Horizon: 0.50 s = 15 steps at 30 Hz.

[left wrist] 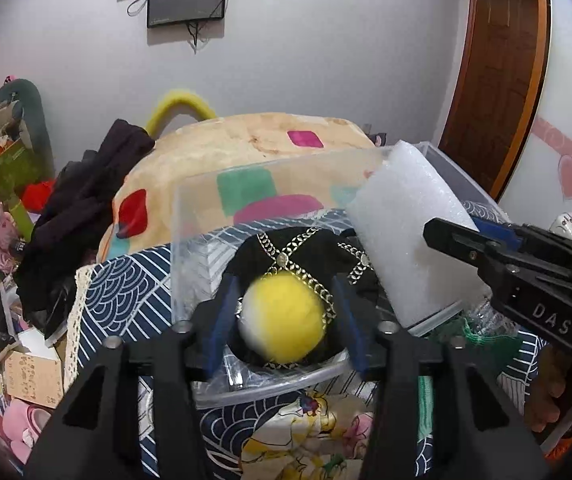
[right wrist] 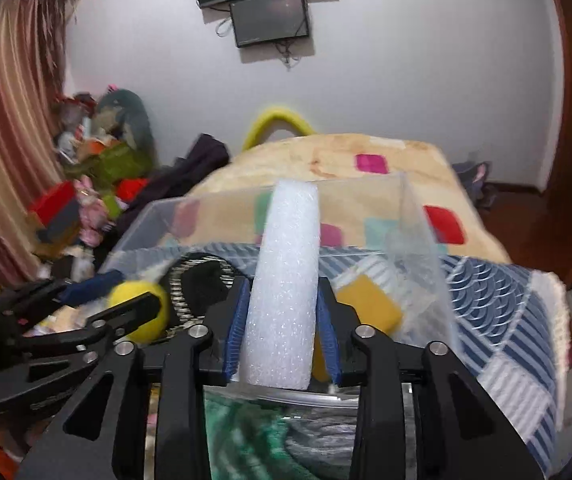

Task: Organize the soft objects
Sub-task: 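Grasp the white foam block with the right tool while the left tool lifts the yellow pompom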

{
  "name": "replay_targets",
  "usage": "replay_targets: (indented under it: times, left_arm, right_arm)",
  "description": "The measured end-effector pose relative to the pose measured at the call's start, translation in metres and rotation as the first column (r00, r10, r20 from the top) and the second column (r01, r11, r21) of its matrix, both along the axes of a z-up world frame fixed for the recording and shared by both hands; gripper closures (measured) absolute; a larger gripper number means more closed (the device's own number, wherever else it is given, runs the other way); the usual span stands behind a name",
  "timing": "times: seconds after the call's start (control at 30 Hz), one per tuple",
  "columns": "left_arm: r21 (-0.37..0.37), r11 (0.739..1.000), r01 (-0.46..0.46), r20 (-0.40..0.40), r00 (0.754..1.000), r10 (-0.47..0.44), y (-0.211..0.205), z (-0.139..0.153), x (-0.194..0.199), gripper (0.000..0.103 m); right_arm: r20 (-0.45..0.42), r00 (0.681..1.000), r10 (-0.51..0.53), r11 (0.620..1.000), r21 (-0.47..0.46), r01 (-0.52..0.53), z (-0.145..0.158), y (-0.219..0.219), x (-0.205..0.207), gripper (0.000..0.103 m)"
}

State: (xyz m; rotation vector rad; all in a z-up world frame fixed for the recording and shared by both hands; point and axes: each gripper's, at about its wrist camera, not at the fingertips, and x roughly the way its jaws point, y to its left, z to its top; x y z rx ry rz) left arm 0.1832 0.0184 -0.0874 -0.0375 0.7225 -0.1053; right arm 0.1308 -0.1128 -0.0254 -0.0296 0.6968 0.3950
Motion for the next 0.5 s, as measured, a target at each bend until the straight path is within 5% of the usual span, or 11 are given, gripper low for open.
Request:
replay_targets:
  times: [0.03,0.17,0.3,0.43,0.5]
  left_arm:
    - [-0.001,1.0,-0.006,0.0,1.0,0.006,0.0,-0.001,0.0,0.034]
    - [-0.014,1.0,-0.007,-0.003,1.0,0.007,0.002,-0.002,-0.002,0.032]
    - [-0.006,1.0,-0.017,0.006,1.0,0.017,0.004,0.005,-0.009,0.031]
    - [-0.013,1.0,-0.026,0.059,0.998,0.027,0.009,0.02,-0.026,0.008]
    - [-0.016,0.999,-0.033,0.084,0.996,0.034,0.012,0.026,-0.035,0.005]
  right_arm:
    - [0.008,1.0,-0.002,1.0,-0.017,0.003,0.001,0.001,-0.001,0.061]
    - [0.046,0.999,-0.016,0.999,-0.039,0.018,0.007,-0.002,-0.007,0.036]
    - [0.085,0.996,-0.026,0.998,-0.048,0.031,0.021,-0.008,-0.018,0.027]
    - [0.138,0.99,-0.039,0.998,-0.049,0.046,0.031,-0.012,-0.028,0.02]
    - [0.151,0.988,-0.039,0.998,-0.048,0.047,0.035,-0.015,-0.035,0.019]
